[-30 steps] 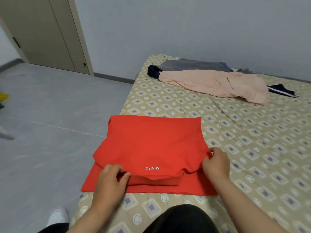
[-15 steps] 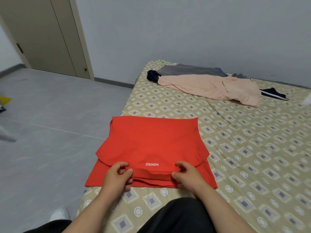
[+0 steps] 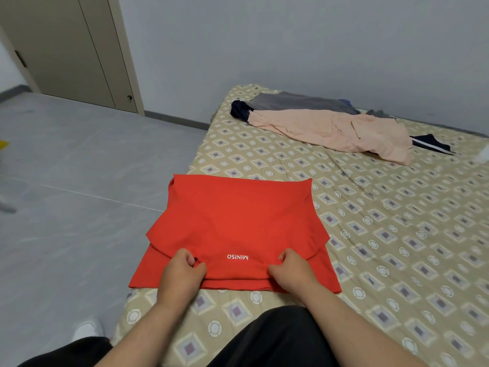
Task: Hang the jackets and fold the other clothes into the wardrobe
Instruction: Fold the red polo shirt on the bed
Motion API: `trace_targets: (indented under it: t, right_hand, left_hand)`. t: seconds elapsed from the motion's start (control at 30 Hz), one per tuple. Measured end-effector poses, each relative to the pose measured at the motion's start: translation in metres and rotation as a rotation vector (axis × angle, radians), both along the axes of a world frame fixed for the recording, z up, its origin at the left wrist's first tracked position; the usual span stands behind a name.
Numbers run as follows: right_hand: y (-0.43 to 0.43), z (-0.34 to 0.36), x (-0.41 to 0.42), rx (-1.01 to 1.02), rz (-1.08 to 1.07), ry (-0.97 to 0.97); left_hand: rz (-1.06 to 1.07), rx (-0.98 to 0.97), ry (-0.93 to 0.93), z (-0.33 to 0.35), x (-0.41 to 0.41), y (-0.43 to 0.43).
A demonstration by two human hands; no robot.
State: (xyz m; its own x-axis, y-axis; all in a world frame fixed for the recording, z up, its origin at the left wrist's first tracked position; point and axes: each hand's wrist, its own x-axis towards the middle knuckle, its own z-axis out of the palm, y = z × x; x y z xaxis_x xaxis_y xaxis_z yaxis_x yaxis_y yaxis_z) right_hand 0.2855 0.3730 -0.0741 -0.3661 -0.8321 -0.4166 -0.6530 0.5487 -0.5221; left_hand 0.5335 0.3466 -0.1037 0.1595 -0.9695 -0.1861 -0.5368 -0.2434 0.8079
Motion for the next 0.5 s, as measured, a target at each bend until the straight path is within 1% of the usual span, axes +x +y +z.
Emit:
trace_targets:
  t: [0.03,0.1,0.17,0.2,0.37,0.43,0.5]
  right_hand:
    - [0.000,0.001,0.000,-0.002,0.029,0.075]
    - [0.000,0.001,-0.002,-0.064,0.066,0.222]
    - [0.001,0.001,-0.004,-0.119,0.087,0.275]
    - [0.001,0.001,-0.004,-0.122,0.086,0.259]
    - [0.006,-0.003,-0.007,-0.123,0.050,0.135]
    - [0.008,-0.002,-0.007,-0.133,0.025,0.075]
    - [0.008,-0.001,-0.006,-0.130,0.002,0.013]
  left_hand:
    - [-0.051,-0.071,-0.124,-0.001,0.002,0.005]
    - [-0.197,-0.318,-0.377,-0.004,0.006,0.014]
    - [-0.329,-0.545,-0.487,-0.011,0.009,0.020]
    - [-0.372,-0.600,-0.493,-0.014,0.010,0.022]
    - [-0.485,-0.549,-0.510,-0.021,0.009,0.020]
    - [-0.486,-0.530,-0.448,-0.018,0.011,0.015]
    - [-0.456,-0.558,-0.398,-0.010,0.017,0.007]
